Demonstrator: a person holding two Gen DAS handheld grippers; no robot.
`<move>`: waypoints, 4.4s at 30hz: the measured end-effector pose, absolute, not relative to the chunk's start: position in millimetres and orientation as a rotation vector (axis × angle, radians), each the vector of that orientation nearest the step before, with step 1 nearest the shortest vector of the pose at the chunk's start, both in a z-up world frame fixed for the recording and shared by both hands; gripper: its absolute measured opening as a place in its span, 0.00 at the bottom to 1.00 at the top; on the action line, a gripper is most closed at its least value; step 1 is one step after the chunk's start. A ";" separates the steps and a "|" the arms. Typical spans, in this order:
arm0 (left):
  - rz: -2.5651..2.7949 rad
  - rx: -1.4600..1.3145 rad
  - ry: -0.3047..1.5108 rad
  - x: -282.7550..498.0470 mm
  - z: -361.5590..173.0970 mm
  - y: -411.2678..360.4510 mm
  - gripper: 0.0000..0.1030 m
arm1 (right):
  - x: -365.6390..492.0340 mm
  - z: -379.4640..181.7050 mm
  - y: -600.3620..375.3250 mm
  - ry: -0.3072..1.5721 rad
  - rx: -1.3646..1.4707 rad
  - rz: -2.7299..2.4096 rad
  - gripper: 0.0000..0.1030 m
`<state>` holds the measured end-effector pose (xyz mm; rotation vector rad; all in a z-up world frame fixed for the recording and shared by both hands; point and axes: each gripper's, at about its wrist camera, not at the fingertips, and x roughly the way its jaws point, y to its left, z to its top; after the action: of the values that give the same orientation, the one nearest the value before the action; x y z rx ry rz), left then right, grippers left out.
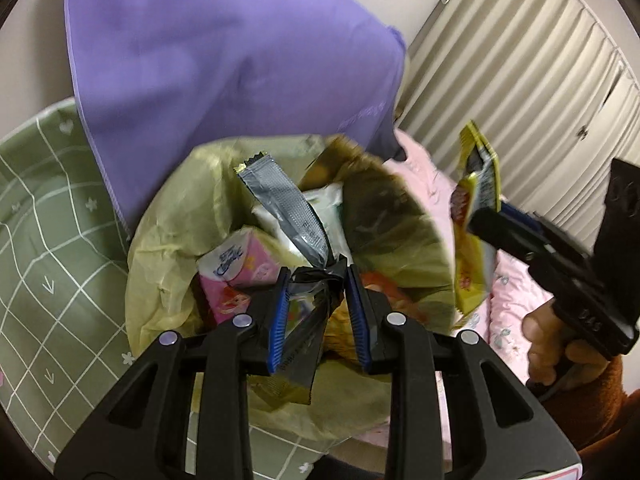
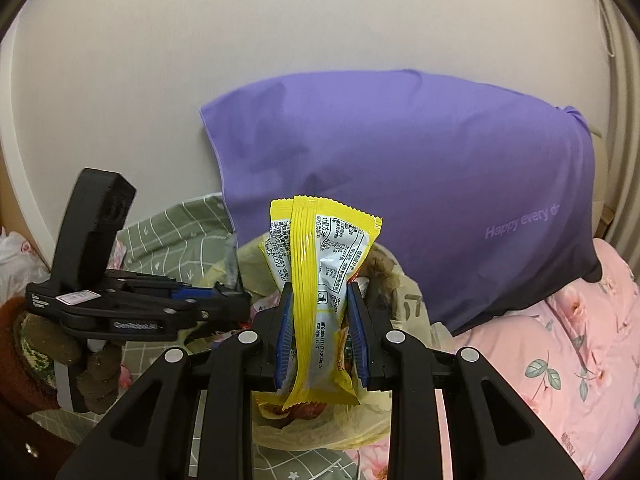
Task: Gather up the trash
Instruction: 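Open both tools to drop the wrapper and strip into the trash bag, then move both tools back over the remaining wrappers on the table, then grasp the pink plastic toy with right tool while left grasps pink-yellow wrapper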
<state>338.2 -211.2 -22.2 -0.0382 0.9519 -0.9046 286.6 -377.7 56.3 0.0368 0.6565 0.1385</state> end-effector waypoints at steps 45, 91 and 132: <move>-0.482 -0.203 0.778 298.2 0.3 -3.6 0.57 | 282.3 46.7 -293.7 0.637 0.021 0.184 0.46; 0.007 -0.357 0.906 258.6 -84.2 218.3 0.71 | 380.3 -57.7 -33.6 0.894 -0.179 0.650 0.53; -0.233 0.086 0.945 444.3 -109.7 154.8 0.55 | 346.1 -62.8 -145.9 1.011 0.063 0.475 0.38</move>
<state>444.3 154.8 -109.7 0.0861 0.9452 -0.2334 346.1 -145.9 -62.8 0.0633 1.0107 0.4752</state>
